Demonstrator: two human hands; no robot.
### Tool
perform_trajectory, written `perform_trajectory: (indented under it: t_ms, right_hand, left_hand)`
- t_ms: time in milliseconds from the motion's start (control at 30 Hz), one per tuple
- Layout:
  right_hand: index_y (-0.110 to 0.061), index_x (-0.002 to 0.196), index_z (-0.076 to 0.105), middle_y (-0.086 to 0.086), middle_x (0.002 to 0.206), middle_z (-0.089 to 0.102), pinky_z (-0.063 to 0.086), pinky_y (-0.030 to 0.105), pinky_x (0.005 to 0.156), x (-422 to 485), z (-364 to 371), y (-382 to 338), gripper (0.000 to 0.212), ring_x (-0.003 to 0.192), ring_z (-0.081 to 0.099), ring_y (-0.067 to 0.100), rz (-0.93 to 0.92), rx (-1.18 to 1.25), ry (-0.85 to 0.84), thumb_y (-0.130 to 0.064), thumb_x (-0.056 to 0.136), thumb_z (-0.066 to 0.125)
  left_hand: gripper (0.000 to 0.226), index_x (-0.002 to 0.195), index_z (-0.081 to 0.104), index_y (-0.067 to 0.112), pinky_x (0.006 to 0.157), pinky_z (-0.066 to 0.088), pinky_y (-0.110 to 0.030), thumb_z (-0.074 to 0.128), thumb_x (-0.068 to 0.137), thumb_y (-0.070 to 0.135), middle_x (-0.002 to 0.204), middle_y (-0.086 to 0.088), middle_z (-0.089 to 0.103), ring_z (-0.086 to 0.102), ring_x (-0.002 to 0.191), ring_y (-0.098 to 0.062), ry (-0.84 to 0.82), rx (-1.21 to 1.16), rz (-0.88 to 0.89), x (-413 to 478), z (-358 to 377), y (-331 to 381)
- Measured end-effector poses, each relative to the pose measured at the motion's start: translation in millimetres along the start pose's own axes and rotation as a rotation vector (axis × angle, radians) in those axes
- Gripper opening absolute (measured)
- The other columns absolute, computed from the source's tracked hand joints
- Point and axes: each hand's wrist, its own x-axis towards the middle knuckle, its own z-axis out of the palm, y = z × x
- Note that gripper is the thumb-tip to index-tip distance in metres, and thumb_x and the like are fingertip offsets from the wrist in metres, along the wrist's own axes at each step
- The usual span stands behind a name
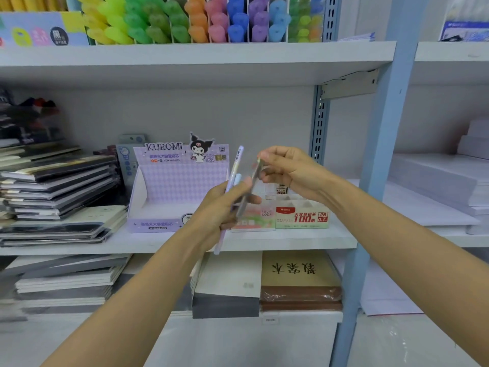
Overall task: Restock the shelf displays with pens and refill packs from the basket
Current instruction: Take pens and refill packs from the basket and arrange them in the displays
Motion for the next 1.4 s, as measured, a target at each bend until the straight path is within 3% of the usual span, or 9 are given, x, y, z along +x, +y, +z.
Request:
perform_trajectory:
  t_ms: [67, 167, 267, 367, 500, 700, 967, 1200, 1400]
  right_hand:
    - [-0.007, 0.107, 0.063, 0.007, 0.102, 0.071, 0.054, 0.02, 0.078, -1.8, 3.4, 2.8, 0.033, 0.088, 0.067, 0.015, 0.0, -0.038, -0.007, -0.026, 0.081, 0.069]
    - [-0.006, 0.115, 0.063, 0.009, 0.107, 0.073, 0.055, 0.022, 0.081, -4.3, 3.0, 1.8, 0.035, 0.098, 0.07, 0.02, 0.044, -0.136, 0.036, -0.01, 0.082, 0.072]
    - [-0.009, 0.11, 0.066, 0.005, 0.094, 0.076, 0.056, 0.019, 0.07, -7.3, -7.9, -9.4, 0.029, 0.088, 0.073, 0.018, 0.049, -0.18, 0.154, -0.003, 0.082, 0.07]
    - [-0.012, 0.103, 0.068, 0.006, 0.094, 0.075, 0.055, 0.019, 0.073, -8.5, -27.3, -22.9, 0.021, 0.087, 0.072, 0.016, -0.144, -0.126, 0.389, -0.004, 0.084, 0.069]
    - [-0.01, 0.104, 0.067, 0.009, 0.097, 0.071, 0.055, 0.019, 0.072, -7.0, -50.1, -25.9, 0.017, 0.087, 0.071, 0.015, -0.322, -0.294, 0.61, -0.01, 0.087, 0.069]
    - [-0.015, 0.095, 0.065, 0.009, 0.097, 0.069, 0.057, 0.027, 0.079, -3.6, -51.1, 2.7, 0.014, 0.091, 0.067, 0.02, -0.283, -0.562, 0.552, -0.005, 0.086, 0.069]
    - [-0.018, 0.093, 0.068, -0.003, 0.093, 0.067, 0.05, 0.014, 0.07, 13.7, -53.1, 24.7, 0.012, 0.083, 0.062, 0.007, -0.204, -0.817, 0.526, -0.009, 0.086, 0.07]
    - [-0.019, 0.098, 0.074, -0.01, 0.089, 0.066, 0.051, 0.024, 0.08, 21.6, -50.5, 39.6, 0.013, 0.079, 0.058, 0.002, -0.158, -0.923, 0.448, -0.014, 0.086, 0.07]
    - [-0.02, 0.111, 0.069, -0.004, 0.11, 0.051, 0.038, 0.022, 0.084, 17.6, -43.1, 29.0, 0.02, 0.093, 0.051, 0.01, -0.137, -1.024, 0.514, -0.025, 0.091, 0.064]
  left_hand:
    - [0.033, 0.079, 0.057, 0.016, 0.034, 0.027, -0.015, 0.074, 0.073, 0.044, 0.079, -0.008, 0.068, 0.034, 0.033, -0.003, 0.067, 0.052, 0.031, -0.3, 3.5, -2.0]
    - [0.027, 0.074, 0.054, 0.015, 0.039, 0.037, -0.013, 0.079, 0.078, 0.025, 0.067, -0.001, 0.064, 0.053, 0.043, -0.001, 0.169, 0.075, 0.08, -0.3, 10.2, -6.1]
    - [0.018, 0.08, 0.057, 0.013, 0.036, 0.031, -0.014, 0.065, 0.091, 0.024, 0.061, 0.005, 0.063, 0.046, 0.036, -0.002, 0.161, 0.075, 0.059, -1.2, 10.4, -2.0]
    - [0.021, 0.087, 0.06, 0.012, 0.035, 0.023, -0.017, 0.043, 0.098, 0.02, 0.079, -0.001, 0.063, 0.027, 0.035, -0.004, 0.147, 0.036, 0.025, 1.8, 6.5, 4.4]
    - [0.027, 0.092, 0.058, 0.013, 0.039, 0.026, -0.018, 0.034, 0.104, 0.017, 0.068, -0.001, 0.05, 0.032, 0.04, -0.008, 0.113, 0.033, 0.048, 2.1, 3.8, 4.1]
    - [0.024, 0.103, 0.057, 0.016, 0.051, 0.051, -0.023, 0.037, 0.105, 0.028, 0.057, 0.002, 0.059, 0.056, 0.051, -0.01, 0.071, 0.097, 0.106, -1.4, 1.5, -2.9]
    - [0.028, 0.107, 0.061, 0.016, 0.046, 0.04, -0.018, 0.037, 0.105, 0.031, 0.056, 0.007, 0.052, 0.044, 0.046, -0.008, 0.024, 0.118, 0.065, 6.8, 1.5, -11.4]
    - [0.027, 0.103, 0.065, 0.011, 0.056, 0.047, -0.017, 0.039, 0.105, 0.017, 0.064, 0.007, 0.061, 0.054, 0.056, -0.007, -0.052, 0.107, 0.076, 7.5, -3.5, -16.3]
    - [0.026, 0.105, 0.065, 0.01, 0.06, 0.051, -0.02, 0.04, 0.104, 0.018, 0.068, 0.005, 0.066, 0.061, 0.061, -0.009, -0.049, 0.107, 0.089, 4.4, -5.0, -15.0]
